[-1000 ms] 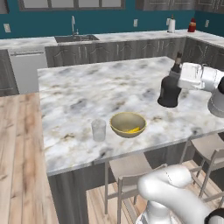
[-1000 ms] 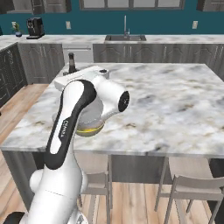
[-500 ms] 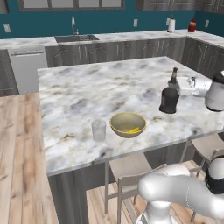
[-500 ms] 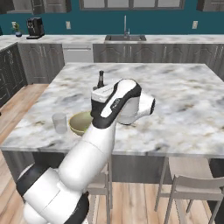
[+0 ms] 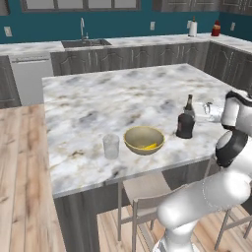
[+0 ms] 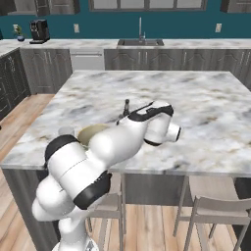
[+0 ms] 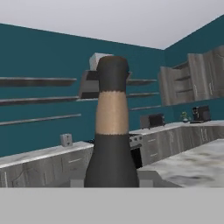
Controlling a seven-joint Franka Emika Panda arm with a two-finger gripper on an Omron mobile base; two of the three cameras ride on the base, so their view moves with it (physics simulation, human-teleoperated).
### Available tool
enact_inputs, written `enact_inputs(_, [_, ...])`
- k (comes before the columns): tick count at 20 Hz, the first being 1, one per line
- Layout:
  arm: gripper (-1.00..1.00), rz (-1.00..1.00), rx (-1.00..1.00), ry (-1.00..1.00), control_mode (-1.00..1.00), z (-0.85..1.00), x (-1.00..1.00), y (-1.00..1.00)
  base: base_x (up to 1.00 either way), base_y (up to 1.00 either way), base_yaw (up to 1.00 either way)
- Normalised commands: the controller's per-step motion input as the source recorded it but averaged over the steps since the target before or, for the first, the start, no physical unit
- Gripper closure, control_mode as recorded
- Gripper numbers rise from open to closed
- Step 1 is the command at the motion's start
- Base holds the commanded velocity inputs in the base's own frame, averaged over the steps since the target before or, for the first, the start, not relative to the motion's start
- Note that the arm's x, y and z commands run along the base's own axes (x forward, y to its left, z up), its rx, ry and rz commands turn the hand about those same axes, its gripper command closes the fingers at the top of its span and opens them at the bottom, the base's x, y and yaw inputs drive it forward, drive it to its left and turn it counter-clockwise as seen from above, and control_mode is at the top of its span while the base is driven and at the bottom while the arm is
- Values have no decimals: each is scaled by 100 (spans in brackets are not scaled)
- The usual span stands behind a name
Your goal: There is a bowl on the dining counter. Grab a lemon wedge from the fridge and place it in the bowl. Then get the liquor bottle and glass cup from the cabinet and place them next to the bowl.
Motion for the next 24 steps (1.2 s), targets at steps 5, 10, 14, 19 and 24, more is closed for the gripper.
enact_inputs(5, [100,0,0,0,-100,-100,36,-4,0,0,0])
enact_inputs(10, [100,0,0,0,-100,-79,44,-14,0,0,0])
enact_inputs(14, [100,0,0,-4,-100,-65,48,-18,0,0,0])
enact_inputs(19, [100,0,0,-14,-100,-53,54,-21,0,0,0])
enact_inputs(24, [100,0,-1,-16,-100,-53,51,-17,0,0,0])
